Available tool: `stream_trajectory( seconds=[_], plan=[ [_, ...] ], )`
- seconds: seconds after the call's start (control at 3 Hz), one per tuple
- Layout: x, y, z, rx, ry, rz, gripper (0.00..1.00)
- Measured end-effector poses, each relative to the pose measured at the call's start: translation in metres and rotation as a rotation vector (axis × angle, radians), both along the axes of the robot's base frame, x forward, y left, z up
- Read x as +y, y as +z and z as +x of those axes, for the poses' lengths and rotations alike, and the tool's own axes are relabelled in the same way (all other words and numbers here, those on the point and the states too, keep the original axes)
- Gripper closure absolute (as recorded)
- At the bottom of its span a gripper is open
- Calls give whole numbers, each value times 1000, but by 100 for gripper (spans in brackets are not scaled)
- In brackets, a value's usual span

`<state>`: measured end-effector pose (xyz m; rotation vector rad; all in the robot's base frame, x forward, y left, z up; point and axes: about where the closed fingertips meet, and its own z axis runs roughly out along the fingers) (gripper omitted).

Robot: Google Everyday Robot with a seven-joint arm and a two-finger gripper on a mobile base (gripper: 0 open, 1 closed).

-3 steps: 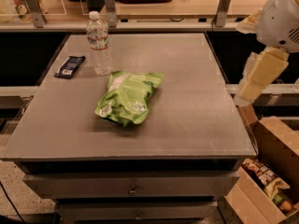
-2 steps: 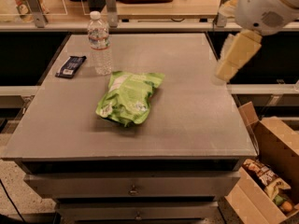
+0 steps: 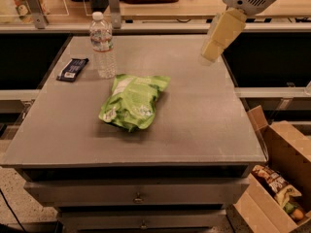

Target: Pick water bottle

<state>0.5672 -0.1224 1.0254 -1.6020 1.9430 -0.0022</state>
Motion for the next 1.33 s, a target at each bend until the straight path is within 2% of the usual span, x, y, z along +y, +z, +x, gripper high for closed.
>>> stream_trajectory(
  seconds=[0.33,1.0,1.33],
  plan=[
    [19,-12,20,-14,12,60,0],
    [93,-59,105,-63,38,265,0],
    [113,-73,131,-76,57,349,0]
  ],
)
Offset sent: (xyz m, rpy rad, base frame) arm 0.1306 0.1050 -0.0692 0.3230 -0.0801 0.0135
